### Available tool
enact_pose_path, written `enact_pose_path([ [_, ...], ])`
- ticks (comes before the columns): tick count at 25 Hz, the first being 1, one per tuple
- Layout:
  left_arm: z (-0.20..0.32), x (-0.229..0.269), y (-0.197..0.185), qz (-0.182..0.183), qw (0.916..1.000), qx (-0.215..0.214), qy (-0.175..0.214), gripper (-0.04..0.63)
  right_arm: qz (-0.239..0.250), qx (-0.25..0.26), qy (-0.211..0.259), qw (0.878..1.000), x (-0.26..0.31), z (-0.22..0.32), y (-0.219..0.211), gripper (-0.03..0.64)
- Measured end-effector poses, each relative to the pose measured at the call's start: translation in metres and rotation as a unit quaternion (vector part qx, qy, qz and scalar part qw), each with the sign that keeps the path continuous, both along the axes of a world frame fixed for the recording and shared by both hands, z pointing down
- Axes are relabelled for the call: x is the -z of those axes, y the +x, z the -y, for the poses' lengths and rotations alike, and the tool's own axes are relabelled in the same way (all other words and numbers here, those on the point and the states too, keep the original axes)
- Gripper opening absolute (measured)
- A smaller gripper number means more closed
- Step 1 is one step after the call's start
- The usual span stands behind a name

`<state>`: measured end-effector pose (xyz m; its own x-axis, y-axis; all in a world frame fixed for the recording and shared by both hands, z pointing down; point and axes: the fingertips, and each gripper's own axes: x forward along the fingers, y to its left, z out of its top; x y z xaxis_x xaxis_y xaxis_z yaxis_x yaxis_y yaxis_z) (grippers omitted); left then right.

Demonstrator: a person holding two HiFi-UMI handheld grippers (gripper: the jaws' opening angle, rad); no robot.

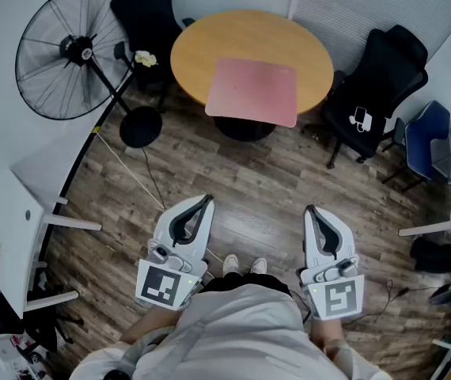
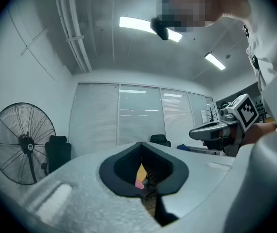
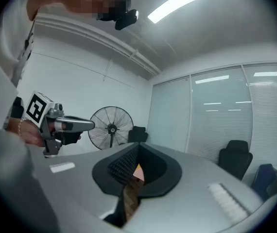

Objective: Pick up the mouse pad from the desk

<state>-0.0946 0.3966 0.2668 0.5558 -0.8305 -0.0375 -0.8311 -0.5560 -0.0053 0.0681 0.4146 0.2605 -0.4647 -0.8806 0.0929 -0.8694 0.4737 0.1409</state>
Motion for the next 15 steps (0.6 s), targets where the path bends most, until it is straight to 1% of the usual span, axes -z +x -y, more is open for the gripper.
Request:
enact_pose_path([
  [4, -0.006, 0.008, -0.005, 0.002, 0.9999, -0.008, 0.014, 0.005, -0.006, 0.003, 0.005, 1.0, 0.001, -0.005, -0.01, 0.003],
  [8, -0.007, 0.011, -0.009, -0.003, 0.9997, -0.014, 0.019, 0.006, 0.024, 0.002, 0.015, 1.0, 0.009, -0.006, -0.016, 0.005],
  [15, 0.0, 0.008, -0.013, -0.004, 0.9998, -0.01, 0.015, 0.006, 0.014, 0.0, 0.021, 1.0, 0.007, 0.004, -0.013, 0.005],
])
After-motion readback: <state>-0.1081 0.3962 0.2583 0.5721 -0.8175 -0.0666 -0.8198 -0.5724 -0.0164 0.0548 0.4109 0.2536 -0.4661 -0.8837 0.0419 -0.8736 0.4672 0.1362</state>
